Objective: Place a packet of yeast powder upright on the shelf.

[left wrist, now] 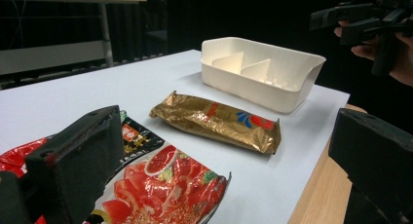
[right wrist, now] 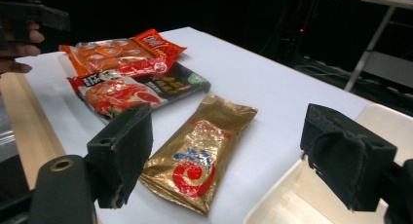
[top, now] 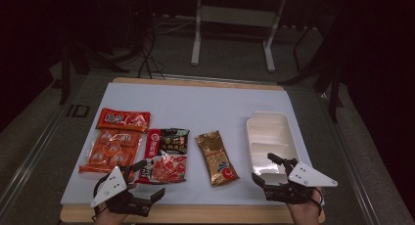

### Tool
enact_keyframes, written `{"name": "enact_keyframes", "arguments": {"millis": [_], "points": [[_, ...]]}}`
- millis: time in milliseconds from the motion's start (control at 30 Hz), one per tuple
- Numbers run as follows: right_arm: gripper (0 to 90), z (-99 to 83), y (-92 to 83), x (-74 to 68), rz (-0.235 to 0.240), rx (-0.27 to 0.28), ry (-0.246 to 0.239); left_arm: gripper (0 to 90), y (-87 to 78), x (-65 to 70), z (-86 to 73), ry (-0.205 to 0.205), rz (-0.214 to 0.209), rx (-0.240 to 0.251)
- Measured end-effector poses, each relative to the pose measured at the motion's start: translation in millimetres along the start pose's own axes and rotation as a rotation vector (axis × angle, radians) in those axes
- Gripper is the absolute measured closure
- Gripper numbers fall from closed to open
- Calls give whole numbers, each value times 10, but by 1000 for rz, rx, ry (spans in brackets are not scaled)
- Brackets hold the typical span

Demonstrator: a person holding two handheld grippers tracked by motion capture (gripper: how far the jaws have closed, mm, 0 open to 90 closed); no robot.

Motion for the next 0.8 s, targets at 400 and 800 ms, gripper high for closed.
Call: {"name": "enact_keyframes", "arguments": {"millis": [400,800], "points": [[122,0,52,-37,34,-36,-5,1,26,4,-19,3,-17,-26],[120,278,38,-98,83,-9,-31,1,46,63,-33,30,-37,-40]]}}
Point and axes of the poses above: each handheld gripper's, and its own axes: y roughly forward along the jaws, z roughly out of its top, x roughly to its right, the point moved 4 cm from there along y, roughly forward along the jaws, and after that the axes turned 13 degrees about -y, right-handed, at the moved point
